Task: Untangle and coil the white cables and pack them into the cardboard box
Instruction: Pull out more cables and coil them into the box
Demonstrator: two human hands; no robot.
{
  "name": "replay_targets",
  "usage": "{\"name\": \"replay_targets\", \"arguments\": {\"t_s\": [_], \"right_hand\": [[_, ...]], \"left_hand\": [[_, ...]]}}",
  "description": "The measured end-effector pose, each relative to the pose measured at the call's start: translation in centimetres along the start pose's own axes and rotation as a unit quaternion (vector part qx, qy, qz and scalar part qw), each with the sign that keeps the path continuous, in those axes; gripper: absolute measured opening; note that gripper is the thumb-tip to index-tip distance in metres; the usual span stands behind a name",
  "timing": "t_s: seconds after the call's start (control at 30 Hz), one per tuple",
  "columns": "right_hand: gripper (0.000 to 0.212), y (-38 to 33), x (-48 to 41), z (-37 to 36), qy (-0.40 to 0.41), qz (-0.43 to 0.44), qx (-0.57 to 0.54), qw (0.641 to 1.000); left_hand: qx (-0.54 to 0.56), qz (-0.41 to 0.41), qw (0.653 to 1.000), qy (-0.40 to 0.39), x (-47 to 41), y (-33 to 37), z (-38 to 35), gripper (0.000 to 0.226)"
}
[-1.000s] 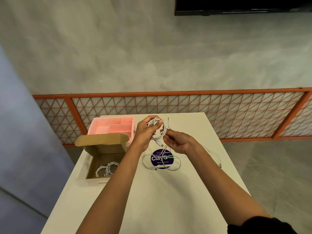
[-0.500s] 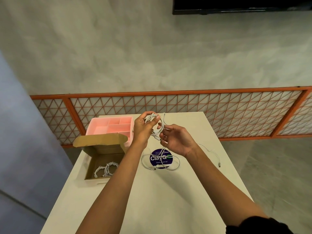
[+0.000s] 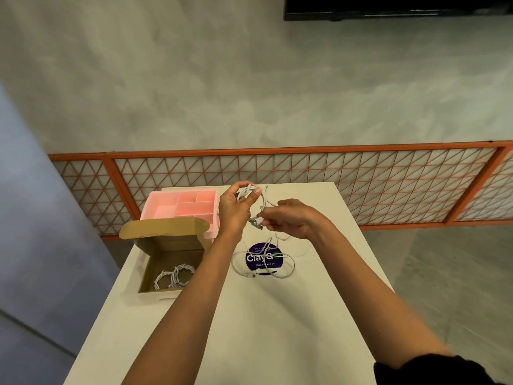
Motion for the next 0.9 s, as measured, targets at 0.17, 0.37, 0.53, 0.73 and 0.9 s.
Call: {"name": "replay_targets", "arguments": {"t_s": [0.17,0.37,0.53,0.73,0.9], "right_hand": [[0.036,0.2,0.8,0.3,-0.011,-0.002,0.193,0.981],[0.06,-1.3,0.9,0.8,0.021,0.092,0.172,0.981],[0.052,-2.5,1.9,0.8,0.018,0.151,0.124,0.981],[0.041,-4.4,3.5,2.0,-0.038,0.176,0.183,0.966],[0.035,-3.3,3.8,2.2,-0.104,0.141,0.285,0.942]], "left_hand": [[0.003,-0.022,0.999,0.03,-0.2,-0.1,1.1,0.014],[-0.025,-0.047,0.999,-0.011,0.0,-0.5,1.0,0.02],[-0.051,-0.047,0.997,-0.034,-0.1,-1.1,1.1,0.021],[-0.031,-0.008,0.999,0.022,0.4,-3.1,3.9,0.014],[-0.032,-0.005,0.998,0.048,-0.1,-2.6,4.6,0.012]]}}
Point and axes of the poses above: each hand's wrist, its own x-axis away from the middle knuckle, its own z-axis out of the back of the hand, y = z × x, the point moved 8 cm from there along -x, towards the middle knuckle, and after that the axes turned 9 degrees about x, right-handed, at the moved point
